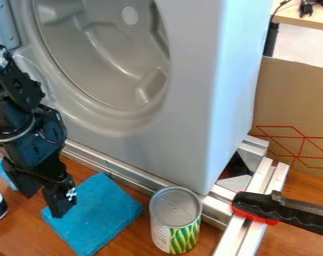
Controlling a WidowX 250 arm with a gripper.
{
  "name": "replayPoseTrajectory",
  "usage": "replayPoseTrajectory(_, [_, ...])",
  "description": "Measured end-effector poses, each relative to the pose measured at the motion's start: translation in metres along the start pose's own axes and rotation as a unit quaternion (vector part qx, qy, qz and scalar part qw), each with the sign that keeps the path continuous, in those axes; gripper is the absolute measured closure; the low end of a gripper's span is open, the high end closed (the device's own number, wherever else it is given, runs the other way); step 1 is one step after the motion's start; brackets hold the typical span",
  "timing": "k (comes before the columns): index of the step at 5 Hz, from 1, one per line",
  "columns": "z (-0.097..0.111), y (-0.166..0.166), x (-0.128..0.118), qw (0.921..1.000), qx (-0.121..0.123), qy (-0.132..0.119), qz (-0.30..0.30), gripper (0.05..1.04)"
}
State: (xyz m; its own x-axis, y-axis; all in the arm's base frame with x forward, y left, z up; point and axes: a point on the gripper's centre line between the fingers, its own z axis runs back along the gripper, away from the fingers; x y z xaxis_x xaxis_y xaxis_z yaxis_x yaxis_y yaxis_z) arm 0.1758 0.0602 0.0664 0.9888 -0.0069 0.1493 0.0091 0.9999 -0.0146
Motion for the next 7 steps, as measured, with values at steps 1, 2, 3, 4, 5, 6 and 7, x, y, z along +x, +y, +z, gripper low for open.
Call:
replayPoseTrajectory(1, [-0.002,-0.001,-0.002,1.0000,-0.001,0.005,0.002,0.083])
replayPoseTrajectory(2, [-0.013,-0.035,0.011,0.9981,0.027,0.045,-0.031,0.083])
replayPoseTrajectory(3, [-0.017,-0.068,0.024,0.9936,0.023,0.034,-0.105,0.083])
replayPoseTrajectory(4, [-0.017,-0.093,0.040,0.9908,0.013,-0.022,-0.133,0.083])
replayPoseTrajectory(5, [-0.019,-0.104,0.061,0.9895,-0.004,-0.091,-0.112,0.083])
replayPoseTrajectory(6, [-0.027,-0.110,0.074,0.9885,-0.017,-0.125,-0.083,0.083])
replayPoseTrajectory(7, [-0.045,-0.126,0.081,0.9884,-0.024,-0.113,-0.099,0.083])
